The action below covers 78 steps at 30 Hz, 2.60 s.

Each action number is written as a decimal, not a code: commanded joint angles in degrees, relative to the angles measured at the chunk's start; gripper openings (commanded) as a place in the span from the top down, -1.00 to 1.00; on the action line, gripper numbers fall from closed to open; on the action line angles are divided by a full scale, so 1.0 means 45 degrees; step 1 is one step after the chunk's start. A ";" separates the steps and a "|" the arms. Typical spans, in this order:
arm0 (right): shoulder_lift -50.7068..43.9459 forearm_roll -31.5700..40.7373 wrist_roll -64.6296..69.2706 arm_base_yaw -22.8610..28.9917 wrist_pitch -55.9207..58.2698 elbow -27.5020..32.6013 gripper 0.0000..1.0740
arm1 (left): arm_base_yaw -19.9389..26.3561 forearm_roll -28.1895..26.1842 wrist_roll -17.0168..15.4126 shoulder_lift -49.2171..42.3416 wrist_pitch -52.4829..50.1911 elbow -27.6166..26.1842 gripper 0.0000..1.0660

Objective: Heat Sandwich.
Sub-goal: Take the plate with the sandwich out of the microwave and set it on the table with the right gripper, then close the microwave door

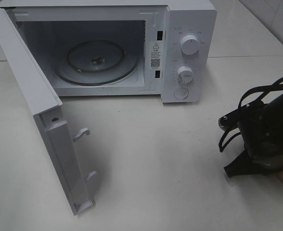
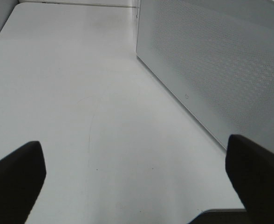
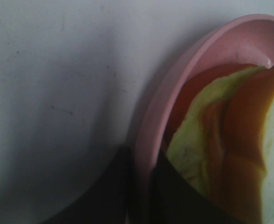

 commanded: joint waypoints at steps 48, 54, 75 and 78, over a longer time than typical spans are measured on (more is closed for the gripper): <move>-0.8887 0.9906 -1.3573 -0.0038 0.1808 -0.0089 -0.43 | 0.0051 -0.0076 0.0000 -0.0089 -0.0127 0.0013 -0.83; -1.0453 1.1001 -1.4642 -0.0038 0.2648 -0.0166 -0.42 | 0.0051 -0.0076 0.0000 -0.0089 -0.0127 0.0013 -0.83; -1.7265 1.2936 -1.6590 0.0000 0.5921 -0.0166 -0.42 | 0.0051 -0.0076 0.0000 -0.0089 -0.0127 0.0013 -0.83; -1.7800 1.2898 -1.6578 0.0000 0.6201 -0.0127 -0.42 | 0.0051 -0.0076 0.0000 -0.0089 -0.0127 0.0013 -0.83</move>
